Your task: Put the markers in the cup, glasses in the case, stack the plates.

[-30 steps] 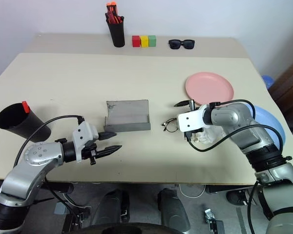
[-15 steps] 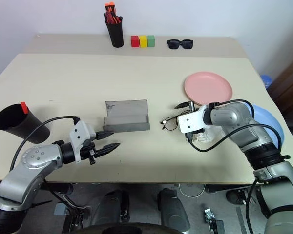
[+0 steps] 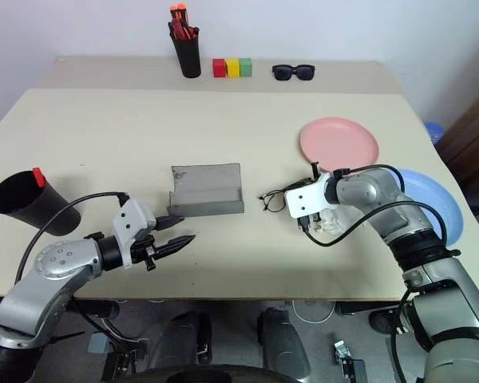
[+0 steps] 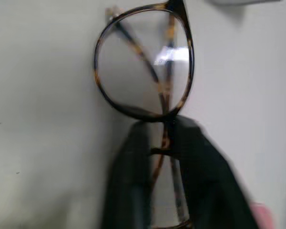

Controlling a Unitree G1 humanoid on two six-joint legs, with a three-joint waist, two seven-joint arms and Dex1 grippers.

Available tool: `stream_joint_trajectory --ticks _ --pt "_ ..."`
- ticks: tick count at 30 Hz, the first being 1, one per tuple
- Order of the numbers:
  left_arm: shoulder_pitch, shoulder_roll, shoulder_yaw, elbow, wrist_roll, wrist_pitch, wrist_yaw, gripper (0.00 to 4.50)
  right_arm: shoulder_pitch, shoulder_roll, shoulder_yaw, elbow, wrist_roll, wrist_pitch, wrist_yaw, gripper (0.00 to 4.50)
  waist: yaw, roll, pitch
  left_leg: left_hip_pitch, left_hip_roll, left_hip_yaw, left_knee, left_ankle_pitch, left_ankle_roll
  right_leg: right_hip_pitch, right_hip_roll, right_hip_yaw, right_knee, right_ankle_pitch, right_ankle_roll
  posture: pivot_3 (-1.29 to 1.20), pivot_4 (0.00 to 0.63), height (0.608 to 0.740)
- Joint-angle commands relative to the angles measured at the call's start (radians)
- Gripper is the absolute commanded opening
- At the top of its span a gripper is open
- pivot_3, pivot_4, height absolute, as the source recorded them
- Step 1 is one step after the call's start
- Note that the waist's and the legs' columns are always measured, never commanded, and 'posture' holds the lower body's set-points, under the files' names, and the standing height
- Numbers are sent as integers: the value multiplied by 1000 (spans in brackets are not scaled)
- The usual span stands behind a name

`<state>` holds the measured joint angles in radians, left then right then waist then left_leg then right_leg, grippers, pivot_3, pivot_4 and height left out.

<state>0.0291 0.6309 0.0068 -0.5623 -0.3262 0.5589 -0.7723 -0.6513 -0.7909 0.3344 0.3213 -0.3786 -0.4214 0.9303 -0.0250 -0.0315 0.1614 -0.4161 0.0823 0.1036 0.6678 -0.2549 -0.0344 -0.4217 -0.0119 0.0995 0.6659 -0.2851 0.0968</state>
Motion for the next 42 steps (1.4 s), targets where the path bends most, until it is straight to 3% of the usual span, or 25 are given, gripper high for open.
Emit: stream_joint_trajectory --ticks 1,6,13,17,20,28,41,42 --pt "-1 5 14 -39 -14 -20 10 2394 -5 -1 -6 0 1 -5 -4 26 -2 0 0 2 0 0 0 0 0 2 0 0 0 0 0 0 150 722" --pt "14 -1 24 -24 -4 -39 37 2394 -6 19 -32 -86 50 95 27 26 -15 0 0 6 0 0 -1 0 0 6 0 1 0 -1 -2 0 150 722" --pt "46 -5 80 4 4 -73 87 2394 -49 127 -28 -412 166 569 165 26 -20 1 1 6 1 0 -3 0 0 5 1 1 1 -1 -1 0 150 722" --pt "70 2 112 23 10 -95 97 2394 -127 296 12 -505 212 878 155 26 -20 1 1 6 1 1 -3 0 0 4 0 1 1 -1 -1 0 150 722" --pt "101 9 144 29 7 -112 91 2394 -183 400 46 -497 208 993 121 26 -20 1 1 6 1 1 -4 0 0 2 0 1 2 -1 -3 0 150 722" --pt "199 16 246 13 -22 -141 73 2394 -267 548 120 -323 196 1049 14 26 -20 1 0 3 0 2 -4 0 0 -1 -2 0 1 -2 -5 0 150 722" --pt "215 12 234 -8 -15 -131 99 2394 -203 462 151 -369 208 1094 25 26 -21 0 0 -2 0 2 -4 0 0 -6 -2 0 1 -2 -5 0 150 722" --pt "213 12 231 -7 -15 -131 101 2394 -202 458 154 -370 206 1095 23 312 -22 0 0 -3 0 2 -4 0 0 -6 -2 0 1 -2 -5 0 150 722"
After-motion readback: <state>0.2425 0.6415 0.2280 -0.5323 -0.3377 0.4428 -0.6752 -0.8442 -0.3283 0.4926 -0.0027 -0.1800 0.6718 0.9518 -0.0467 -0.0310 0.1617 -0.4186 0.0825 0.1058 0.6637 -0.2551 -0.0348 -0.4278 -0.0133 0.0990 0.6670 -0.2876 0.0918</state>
